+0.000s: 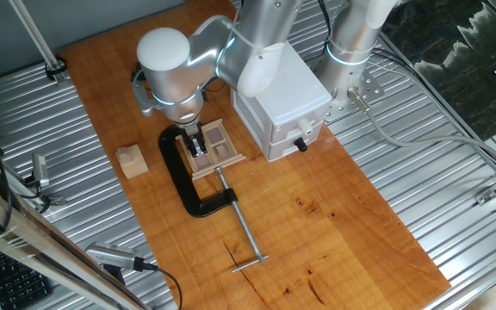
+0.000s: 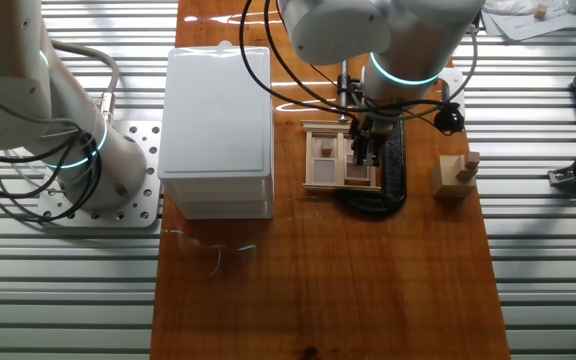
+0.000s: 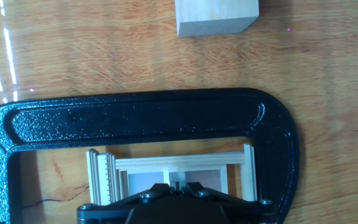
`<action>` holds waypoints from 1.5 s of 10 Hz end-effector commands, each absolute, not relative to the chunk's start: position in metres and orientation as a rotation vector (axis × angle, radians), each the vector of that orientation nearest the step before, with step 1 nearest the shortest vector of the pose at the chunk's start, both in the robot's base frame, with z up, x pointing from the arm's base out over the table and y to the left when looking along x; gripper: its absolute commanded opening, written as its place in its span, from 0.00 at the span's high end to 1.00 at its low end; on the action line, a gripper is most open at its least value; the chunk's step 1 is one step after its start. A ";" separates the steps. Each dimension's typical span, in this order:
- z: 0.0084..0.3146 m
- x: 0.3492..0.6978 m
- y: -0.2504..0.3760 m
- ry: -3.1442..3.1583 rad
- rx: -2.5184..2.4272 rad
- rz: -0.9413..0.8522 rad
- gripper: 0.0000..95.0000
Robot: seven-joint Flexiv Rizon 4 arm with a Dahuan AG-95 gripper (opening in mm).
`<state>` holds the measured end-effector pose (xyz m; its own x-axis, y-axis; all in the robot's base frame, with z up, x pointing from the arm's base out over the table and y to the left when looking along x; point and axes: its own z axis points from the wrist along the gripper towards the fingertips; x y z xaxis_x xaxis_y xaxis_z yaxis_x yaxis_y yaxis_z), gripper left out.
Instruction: Open a sliding window
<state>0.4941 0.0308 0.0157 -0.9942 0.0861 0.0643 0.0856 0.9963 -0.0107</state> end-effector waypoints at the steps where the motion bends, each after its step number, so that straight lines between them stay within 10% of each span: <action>1: 0.014 0.494 0.032 -3.074 -0.136 0.010 1.00; 15: 0.013 0.494 0.036 -3.076 -0.164 0.013 1.00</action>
<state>0.4940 0.0356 0.0155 -0.9927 0.1050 0.0601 0.1044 0.9945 -0.0126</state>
